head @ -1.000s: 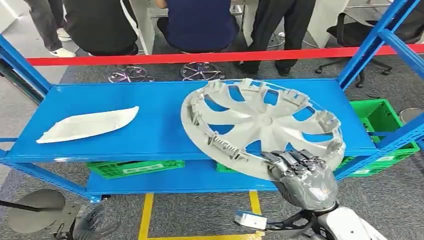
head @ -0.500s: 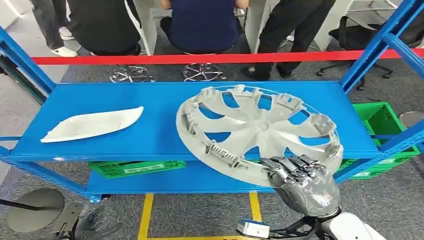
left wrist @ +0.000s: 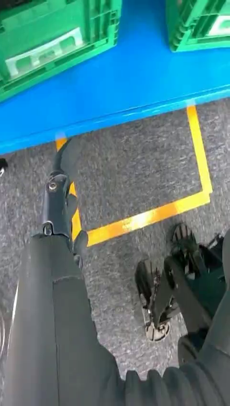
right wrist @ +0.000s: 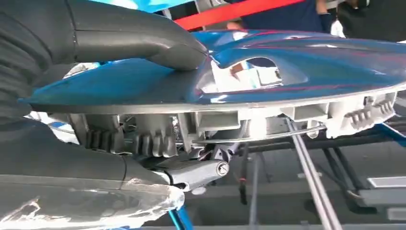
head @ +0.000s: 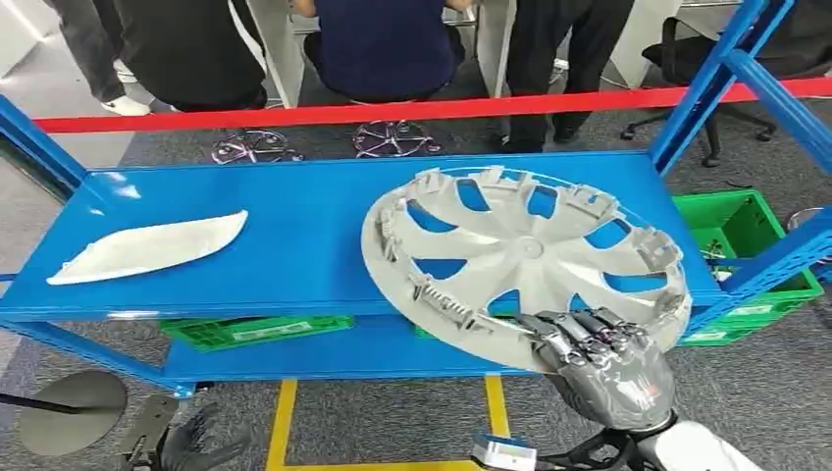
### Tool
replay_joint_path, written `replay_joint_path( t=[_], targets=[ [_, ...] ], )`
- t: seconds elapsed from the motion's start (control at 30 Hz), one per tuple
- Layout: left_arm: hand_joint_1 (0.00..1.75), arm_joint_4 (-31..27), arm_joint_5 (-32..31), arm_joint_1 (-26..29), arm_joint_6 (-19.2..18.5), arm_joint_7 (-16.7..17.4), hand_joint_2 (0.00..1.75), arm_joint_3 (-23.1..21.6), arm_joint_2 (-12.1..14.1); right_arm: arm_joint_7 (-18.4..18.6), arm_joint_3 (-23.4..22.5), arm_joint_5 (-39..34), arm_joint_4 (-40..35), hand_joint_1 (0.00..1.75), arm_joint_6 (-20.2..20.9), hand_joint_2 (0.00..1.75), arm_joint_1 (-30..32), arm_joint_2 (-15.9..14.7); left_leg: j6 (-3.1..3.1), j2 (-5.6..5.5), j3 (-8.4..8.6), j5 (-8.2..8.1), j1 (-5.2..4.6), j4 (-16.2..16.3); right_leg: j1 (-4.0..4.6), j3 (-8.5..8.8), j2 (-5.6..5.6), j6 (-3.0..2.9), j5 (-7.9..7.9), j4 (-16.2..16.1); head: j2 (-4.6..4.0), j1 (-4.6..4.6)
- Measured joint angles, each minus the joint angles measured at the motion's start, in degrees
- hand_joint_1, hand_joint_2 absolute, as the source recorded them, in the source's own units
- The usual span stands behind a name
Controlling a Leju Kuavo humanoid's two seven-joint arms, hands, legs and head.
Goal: Take the parts from the cabinet and place them on the table.
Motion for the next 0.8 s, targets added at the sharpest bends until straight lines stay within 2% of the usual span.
replay_joint_path(
  t=[0.03, 0.07, 0.1, 0.17, 0.2, 0.23, 0.27, 0.3, 0.37, 0.4, 0.43, 0.47, 0.5, 0.53, 0.57, 0.6, 0.63, 0.67, 0.7, 0.73, 0.77, 0.8],
  targets=[
    [0.0, 0.6, -0.1, -0.6, 0.0, -0.3, 1.75, -0.2, 0.0, -0.1, -0.2, 0.3, -0.5, 1.75, 0.0, 1.75, 0.5, 0.0, 0.47, -0.02, 2.41, 2.05, -0.2, -4.6, 0.04, -0.02, 0.03, 0.16, 0.17, 0.0, 0.0, 0.02],
    [0.0, 1.2, -0.4, -1.2, 0.0, -0.7, 1.75, -0.5, 0.0, -0.1, -0.5, 0.6, -1.0, 1.75, 0.0, 1.75, 1.0, 0.0, 0.91, -0.19, 4.6, 2.64, -0.47, -8.4, 0.08, -0.14, 0.03, 0.4, 0.35, 0.0, 0.0, 0.02],
    [0.0, 1.8, -0.6, -1.8, 0.1, -1.0, 1.75, -0.7, -0.1, 0.0, -0.9, 1.1, -1.5, 1.75, 0.0, 1.75, 1.6, 0.0, 0.86, -0.32, 5.08, 2.68, -0.43, -9.6, 0.29, -0.52, 0.29, 0.78, 0.65, 0.0, 0.0, 0.04],
    [0.0, 3.5, -1.9, -3.1, 0.3, -2.0, 1.75, -1.3, -0.3, 1.1, -2.0, 2.5, -2.8, 1.75, -0.1, 1.75, 3.4, 0.0, 0.78, -0.16, 4.41, 2.82, -0.73, -9.8, 0.15, -0.81, 0.29, 1.55, 1.46, -0.2, 0.0, 0.04],
    [0.0, 4.7, -2.4, -3.7, 0.5, -2.7, 1.75, -1.7, -0.5, 1.9, -2.7, 3.2, -3.8, 1.75, -0.1, 1.75, 4.5, 0.0, 0.97, -0.09, 4.27, 3.19, -0.84, -9.9, 0.1, -0.83, 0.32, 1.92, 1.82, -0.4, 0.0, 0.13],
    [0.0, 5.9, -2.7, -4.4, 0.6, -3.3, 1.75, -2.2, -0.9, 2.3, -3.1, 3.5, -4.5, 1.75, -0.2, 1.75, 5.4, -0.1, 1.36, 0.27, 3.99, 3.87, -0.42, -10.5, 0.01, -1.06, 0.35, 2.18, 1.73, -0.2, 0.0, 0.02],
    [0.0, 6.8, -2.9, -5.3, 0.6, -4.0, 1.75, -2.4, -1.0, 2.8, -3.5, 3.8, -5.2, 1.75, -0.3, 1.75, 6.2, -0.3, 1.62, 0.64, 3.6, 4.27, -0.4, -10.5, -0.05, -2.04, 0.13, 2.48, -0.27, 0.9, 0.0, 0.22],
    [0.0, 8.6, -3.1, -6.1, 0.8, -4.8, 1.75, -2.5, -1.2, 3.2, -4.0, 4.2, -6.0, 1.75, -0.3, 1.75, 6.7, -0.5, 2.06, 0.89, 3.14, 4.63, -0.38, -10.5, -0.04, -2.93, -0.02, 2.89, -3.64, 4.2, 0.0, 0.39],
    [0.0, 10.5, -3.6, -7.0, 1.1, -5.8, 1.75, -3.2, -1.5, 3.9, -4.5, 4.8, -6.8, 1.75, -0.3, 1.75, 7.2, -0.5, 2.26, 1.66, 2.09, 5.41, -0.46, -10.4, -0.04, -5.57, -0.06, 3.33, -8.83, 13.1, 0.0, 0.41],
    [0.0, 11.5, -3.7, -7.5, 1.2, -6.1, 1.75, -3.5, -1.6, 4.0, -4.9, 4.9, -7.2, 1.75, -0.3, 1.75, 7.7, -0.5, 2.33, 2.05, 1.56, 5.75, -0.53, -10.4, -0.04, -6.11, -0.07, 3.49, -9.77, 16.1, 0.0, 0.46],
    [0.0, 12.4, -3.8, -8.0, 1.2, -6.3, 1.75, -3.7, -1.8, 4.0, -5.2, 4.9, -7.4, 1.75, -0.3, 1.75, 8.2, -0.5, 2.32, 2.43, 1.1, 6.15, -0.57, -10.4, -0.03, -5.45, -0.07, 3.54, -9.17, 16.6, 0.0, 0.41],
    [0.0, 13.2, -3.8, -8.3, 1.3, -6.5, 1.75, -3.9, -2.0, 4.1, -5.5, 4.9, -7.6, 1.75, -0.3, 1.75, 8.5, -0.6, 2.25, 2.8, 0.66, 6.52, -0.59, -10.4, -0.02, -3.54, -0.13, 3.53, -7.4, 14.7, 0.0, 0.46],
    [0.0, 13.7, -3.8, -8.6, 1.3, -6.6, 1.75, -4.1, -2.1, 4.2, -5.6, 4.9, -7.8, 1.75, -0.3, 1.75, 8.7, -0.7, 2.12, 3.26, 0.3, 6.82, -0.59, -10.4, -0.02, -0.48, -0.41, 3.47, -5.35, 10.6, 0.0, 0.44],
    [0.0, 14.2, -4.0, -8.8, 1.4, -6.6, 1.75, -4.3, -2.3, 4.2, -5.7, 4.9, -8.0, 1.75, -0.3, 1.75, 8.8, -0.7, 1.96, 3.66, 0.05, 7.09, -0.59, -10.4, -0.01, 3.42, -1.32, 3.37, -3.77, 4.9, 0.0, 0.46],
    [0.0, 14.6, -4.0, -9.0, 1.4, -6.7, 1.75, -4.4, -2.3, 4.2, -5.7, 4.9, -8.2, 1.75, -0.3, 1.75, 8.8, -0.8, 1.67, 4.06, -0.01, 7.35, -0.71, -10.3, 0.09, 6.51, -3.56, 3.35, -4.84, -0.3, 0.0, 0.44],
    [0.0, 14.8, -4.0, -9.1, 1.5, -6.8, 1.75, -4.5, -2.3, 4.2, -5.8, 4.9, -8.4, 1.75, -0.3, 1.75, 8.7, -0.8, 1.43, 4.44, -0.24, 7.55, -1.0, -10.2, 0.74, 8.19, -4.15, 3.04, -5.29, -2.6, 0.0, 0.46],
    [0.0, 15.2, -4.1, -9.3, 1.5, -6.8, 1.75, -4.7, -2.3, 4.2, -5.9, 4.9, -8.6, 1.75, -0.3, 1.75, 8.9, -0.8, 1.2, 4.92, -0.17, 8.01, -1.06, -10.2, 0.68, 7.63, -3.67, 2.38, -4.76, -2.1, 0.0, 0.24],
    [0.0, 15.6, -4.2, -9.6, 1.5, -6.9, 1.75, -4.7, -2.3, 4.1, -6.0, 4.9, -8.7, 1.75, -0.4, 1.75, 9.0, -0.8, 1.05, 5.29, -0.21, 8.3, -0.97, -10.2, 0.73, 6.98, -3.03, 2.2, -4.72, -2.2, 0.0, 0.48],
    [0.0, 15.8, -4.2, -9.7, 1.5, -7.0, 1.75, -4.8, -2.5, 3.8, -6.3, 4.9, -8.8, 1.75, -0.4, 1.75, 9.2, -0.8, 0.77, 5.83, -0.2, 8.57, -0.9, -10.3, 0.8, 6.36, -2.58, 1.74, -4.52, -2.1, 0.0, 0.35],
    [0.0, 16.2, -4.3, -9.9, 1.6, -7.1, 1.75, -4.9, -2.5, 3.6, -6.5, 5.0, -9.0, 1.75, -0.4, 1.75, 9.5, -0.8, 0.41, 5.75, -0.4, 8.48, -0.93, -10.2, 0.46, 6.05, -2.13, 0.85, -3.88, -2.5, 0.0, 0.39],
    [0.0, 16.6, -4.4, -10.1, 1.6, -7.2, 1.75, -4.9, -2.5, 3.4, -6.8, 4.9, -9.2, 1.75, -0.5, 1.75, 9.6, -0.8, -0.28, 3.65, -0.83, 6.65, -0.81, -9.5, 0.25, 6.0, -1.79, 0.46, -3.28, -2.5, 0.0, 0.33],
    [0.0, 17.0, -4.5, -10.3, 1.6, -7.5, 1.75, -5.0, -2.6, 3.2, -6.9, 4.9, -9.3, 1.75, -0.5, 1.75, 9.6, -0.8, -0.58, 2.04, -1.68, 3.3, -0.75, -6.9, 0.11, 5.2, -1.35, 0.02, -2.59, -2.5, 0.0, 0.24]
  ],
)
